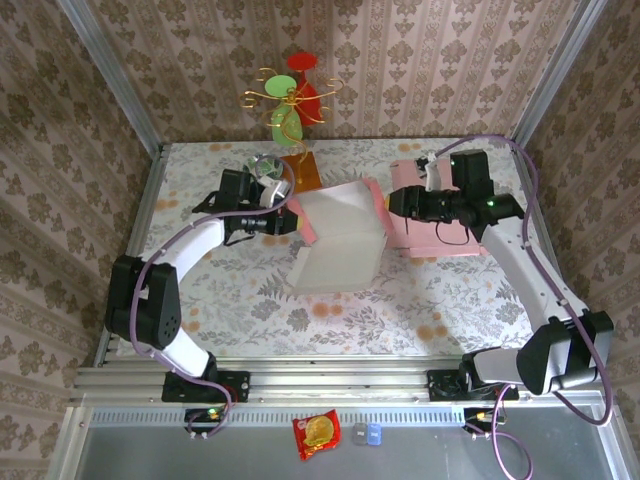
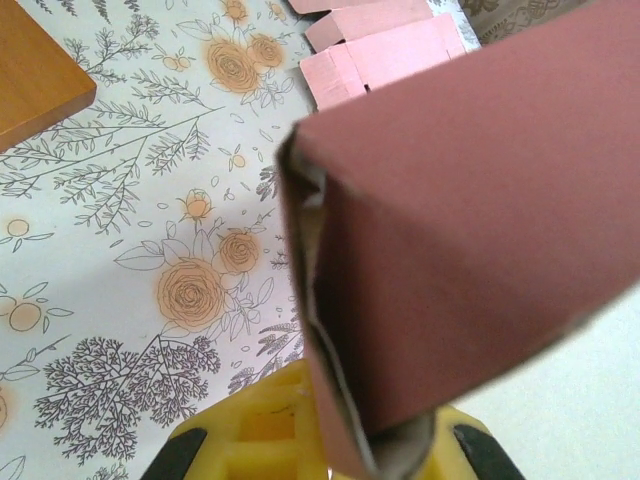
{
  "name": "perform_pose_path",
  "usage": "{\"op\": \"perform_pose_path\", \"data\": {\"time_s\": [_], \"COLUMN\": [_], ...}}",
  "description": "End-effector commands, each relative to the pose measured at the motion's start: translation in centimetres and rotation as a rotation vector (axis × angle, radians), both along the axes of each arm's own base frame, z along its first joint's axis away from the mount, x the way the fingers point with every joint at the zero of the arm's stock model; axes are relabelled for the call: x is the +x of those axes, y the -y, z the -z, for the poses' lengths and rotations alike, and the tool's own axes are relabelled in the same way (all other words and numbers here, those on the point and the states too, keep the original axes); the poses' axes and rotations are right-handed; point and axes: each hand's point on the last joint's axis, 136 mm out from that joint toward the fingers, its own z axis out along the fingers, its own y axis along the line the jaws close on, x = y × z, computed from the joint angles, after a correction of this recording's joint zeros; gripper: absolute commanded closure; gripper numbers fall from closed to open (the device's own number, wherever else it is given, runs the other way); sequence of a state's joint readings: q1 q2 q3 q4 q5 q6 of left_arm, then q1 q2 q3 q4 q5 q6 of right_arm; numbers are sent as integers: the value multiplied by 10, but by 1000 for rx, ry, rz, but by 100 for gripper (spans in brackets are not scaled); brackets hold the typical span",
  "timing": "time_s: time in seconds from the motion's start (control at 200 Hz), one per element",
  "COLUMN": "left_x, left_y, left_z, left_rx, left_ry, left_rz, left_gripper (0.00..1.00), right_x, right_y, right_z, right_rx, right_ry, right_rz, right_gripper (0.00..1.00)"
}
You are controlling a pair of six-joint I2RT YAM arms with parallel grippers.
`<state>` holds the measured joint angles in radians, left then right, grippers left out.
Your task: Fold the paper box
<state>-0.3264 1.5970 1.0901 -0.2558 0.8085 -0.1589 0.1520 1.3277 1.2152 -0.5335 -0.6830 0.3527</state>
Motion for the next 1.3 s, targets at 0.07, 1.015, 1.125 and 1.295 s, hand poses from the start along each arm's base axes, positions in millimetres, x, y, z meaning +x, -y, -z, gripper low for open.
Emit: {"op": "perform_pose_path", "data": {"time_s": [0.07,1.015,1.125,1.295], "left_x": [-3,-5,-5,-6], "left_y": [4,5,5,7], "left_z": [-5,-5,-5,-5], "left_rx": [-26,-33,-35,-37], "left_ry": [-18,-42,-45,-48], "left_rz": [41,52,52,57], "left_gripper": [100,100,100,100], "right_x": [-7,-8,-4,3], "right_y": [-6,-10,-13,-18], "right_z": [-8,-26,-25,-27], "right_rx": [-1,-65,-62,-60], "right_ry": [33,145,143,151], "right_rz": [-75,-82,-97,-104], "right_gripper": [62,50,50,50]}}
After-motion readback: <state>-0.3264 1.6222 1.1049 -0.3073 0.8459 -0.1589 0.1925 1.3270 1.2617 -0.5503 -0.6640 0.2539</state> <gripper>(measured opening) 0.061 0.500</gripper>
